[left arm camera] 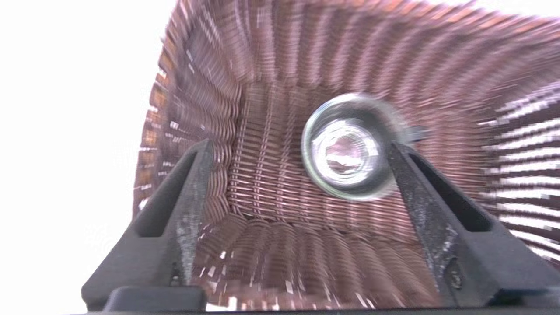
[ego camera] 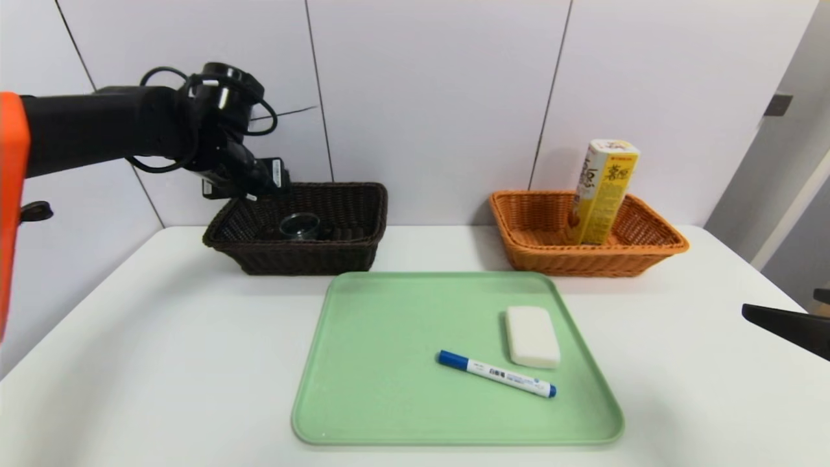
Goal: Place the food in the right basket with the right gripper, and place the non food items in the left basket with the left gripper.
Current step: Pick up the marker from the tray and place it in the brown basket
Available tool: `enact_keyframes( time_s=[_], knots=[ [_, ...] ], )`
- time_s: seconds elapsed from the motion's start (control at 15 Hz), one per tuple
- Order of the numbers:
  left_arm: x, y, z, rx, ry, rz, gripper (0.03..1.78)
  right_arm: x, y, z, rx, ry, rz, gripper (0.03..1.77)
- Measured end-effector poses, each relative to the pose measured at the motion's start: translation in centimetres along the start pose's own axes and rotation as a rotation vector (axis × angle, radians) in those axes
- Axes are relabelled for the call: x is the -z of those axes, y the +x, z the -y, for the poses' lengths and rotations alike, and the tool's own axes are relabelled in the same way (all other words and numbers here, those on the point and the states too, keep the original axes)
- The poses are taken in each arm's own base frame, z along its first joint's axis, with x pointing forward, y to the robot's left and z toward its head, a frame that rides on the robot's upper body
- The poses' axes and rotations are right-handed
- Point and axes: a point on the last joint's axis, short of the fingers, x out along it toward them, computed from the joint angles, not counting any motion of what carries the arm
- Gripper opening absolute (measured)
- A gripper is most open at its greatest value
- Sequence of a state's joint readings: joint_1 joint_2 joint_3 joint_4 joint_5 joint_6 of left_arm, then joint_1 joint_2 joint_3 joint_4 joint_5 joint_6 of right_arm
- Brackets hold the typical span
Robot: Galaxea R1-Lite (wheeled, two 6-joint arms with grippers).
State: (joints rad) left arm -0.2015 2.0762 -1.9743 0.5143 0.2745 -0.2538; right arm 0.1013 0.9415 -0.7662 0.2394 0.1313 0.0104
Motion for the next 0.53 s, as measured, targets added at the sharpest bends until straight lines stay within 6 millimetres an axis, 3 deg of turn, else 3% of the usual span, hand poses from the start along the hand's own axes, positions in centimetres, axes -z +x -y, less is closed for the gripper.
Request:
enact_keyframes(
  time_s=[0.27, 0.53],
  knots=[
    [-1.4, -5.9, 0.9, 0.098, 0.001, 0.076, 1.55, 0.0, -0.1, 0.0, 0.003, 0.002, 0.002, 1.69],
    [-0.4, -10.9, 3.7, 0.301, 0.026, 0.023, 1.61, 0.0, -0.3, 0.0, 0.001, 0.001, 0.009, 1.69]
  ],
)
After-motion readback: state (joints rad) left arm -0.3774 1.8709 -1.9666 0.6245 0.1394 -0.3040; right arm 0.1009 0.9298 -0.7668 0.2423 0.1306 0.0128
